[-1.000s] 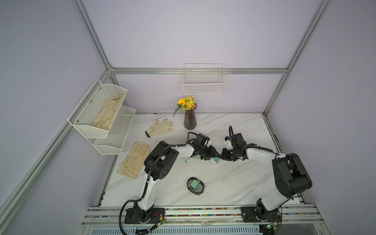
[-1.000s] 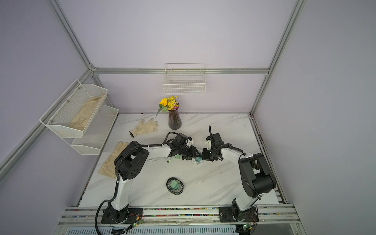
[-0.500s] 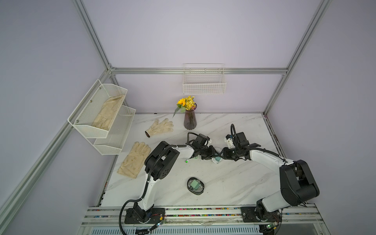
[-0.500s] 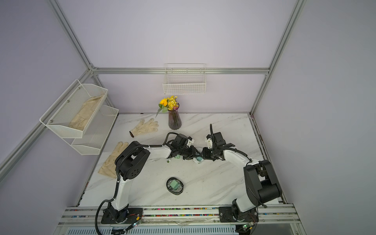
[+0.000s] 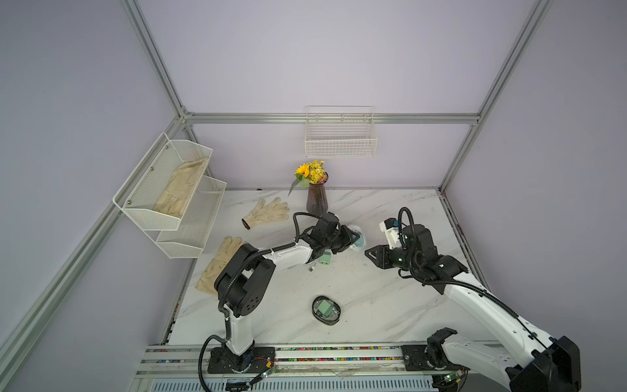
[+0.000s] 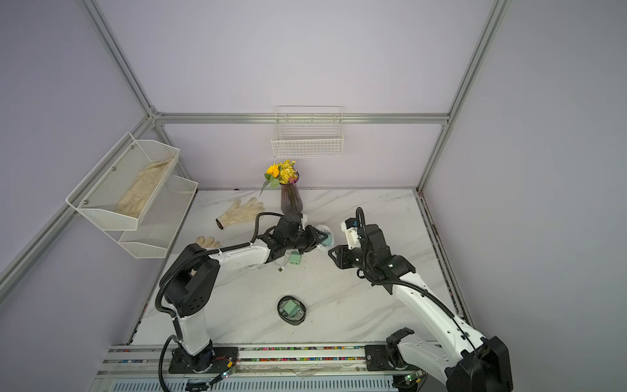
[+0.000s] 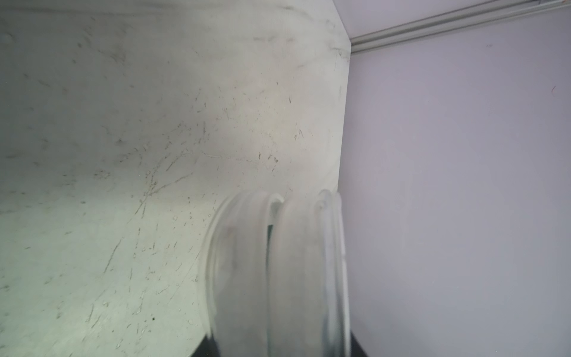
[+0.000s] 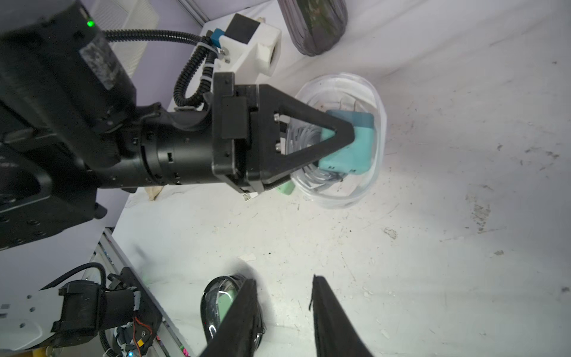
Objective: Pack away charging kits
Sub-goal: Pick up the storage bag at the center of the board, then zip the zipper on the storage bag.
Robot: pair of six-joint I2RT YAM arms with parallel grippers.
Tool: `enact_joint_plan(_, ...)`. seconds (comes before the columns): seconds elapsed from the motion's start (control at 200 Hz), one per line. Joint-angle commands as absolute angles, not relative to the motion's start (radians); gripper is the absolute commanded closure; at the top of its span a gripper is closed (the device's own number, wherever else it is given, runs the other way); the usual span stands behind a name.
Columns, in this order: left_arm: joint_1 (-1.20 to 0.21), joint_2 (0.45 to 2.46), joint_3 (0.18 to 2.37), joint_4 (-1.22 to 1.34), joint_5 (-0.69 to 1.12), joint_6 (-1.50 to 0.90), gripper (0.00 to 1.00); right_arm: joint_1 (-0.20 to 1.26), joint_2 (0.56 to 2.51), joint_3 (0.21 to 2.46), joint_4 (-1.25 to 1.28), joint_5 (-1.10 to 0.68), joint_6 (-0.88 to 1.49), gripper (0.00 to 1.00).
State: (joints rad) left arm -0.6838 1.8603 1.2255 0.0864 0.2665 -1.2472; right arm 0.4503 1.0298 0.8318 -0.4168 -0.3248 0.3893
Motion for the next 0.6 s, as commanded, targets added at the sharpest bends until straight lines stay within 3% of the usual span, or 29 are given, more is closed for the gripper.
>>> enact_joint_plan(0.0,-0.705,1.811,1.292,0.001,0.127,-1.323,0.72,0.472,0.97,0.82,-0.372,-0.27,0.439,0.67)
enact_joint_plan(0.595,-0.787,1.773,1.443,-0.146,0.034,-1.394,0.7,0.516,1.037,0.754,-0.2,-0.264,0.462,0.7)
